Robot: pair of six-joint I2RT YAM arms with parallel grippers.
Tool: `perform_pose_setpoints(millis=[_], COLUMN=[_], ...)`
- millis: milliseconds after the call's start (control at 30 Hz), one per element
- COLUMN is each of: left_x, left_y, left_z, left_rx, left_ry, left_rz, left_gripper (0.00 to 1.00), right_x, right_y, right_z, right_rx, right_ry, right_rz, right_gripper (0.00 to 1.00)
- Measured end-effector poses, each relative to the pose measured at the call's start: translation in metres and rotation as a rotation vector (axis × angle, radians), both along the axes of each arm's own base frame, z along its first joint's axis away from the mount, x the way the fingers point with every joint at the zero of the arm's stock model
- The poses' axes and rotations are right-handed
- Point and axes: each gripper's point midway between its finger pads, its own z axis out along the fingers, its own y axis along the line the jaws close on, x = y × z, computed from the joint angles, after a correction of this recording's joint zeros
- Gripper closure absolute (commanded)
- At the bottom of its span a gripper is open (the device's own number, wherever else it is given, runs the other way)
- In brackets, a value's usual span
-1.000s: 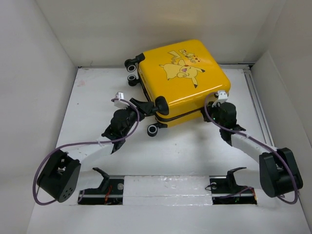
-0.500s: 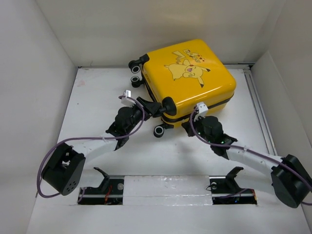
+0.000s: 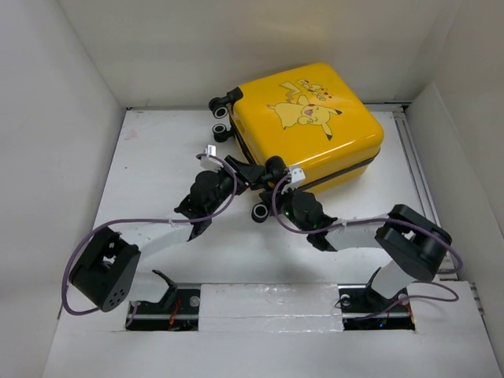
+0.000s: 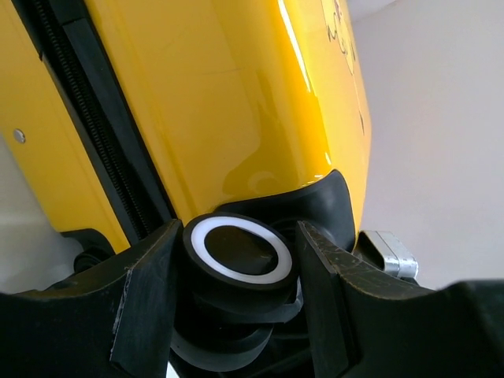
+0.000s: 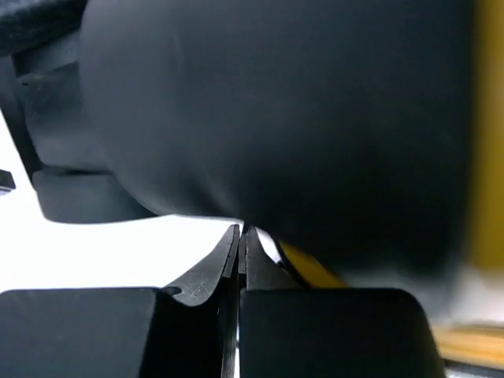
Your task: Pack the luggage
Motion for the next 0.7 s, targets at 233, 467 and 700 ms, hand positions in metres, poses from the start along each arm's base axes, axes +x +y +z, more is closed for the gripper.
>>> perform_pose_setpoints(millis=[233, 467, 700], left_x=[-0.001, 0.061, 0.162], left_y=[0.0, 0.101, 0.205], left_z=[0.024, 0.116, 0.078], left_rx=[0.084, 0.036, -0.001], left_ry=[-0.063, -0.221, -0.073], left_rz=[0.017, 0.328, 0.517], left_gripper=[0.0, 0.0, 0.0], right_x=[-0.018, -0.031, -0.033], right_y=[-0.02, -0.037, -0.037], right_z=[0.002, 0.007, 0.006], right_rx=[0.094, 0.11, 0.1], right_ry=[0.019, 0.041, 0.049], right_rz=[-0.055, -0.068, -0.061], right_gripper=[1.0, 1.0, 1.0])
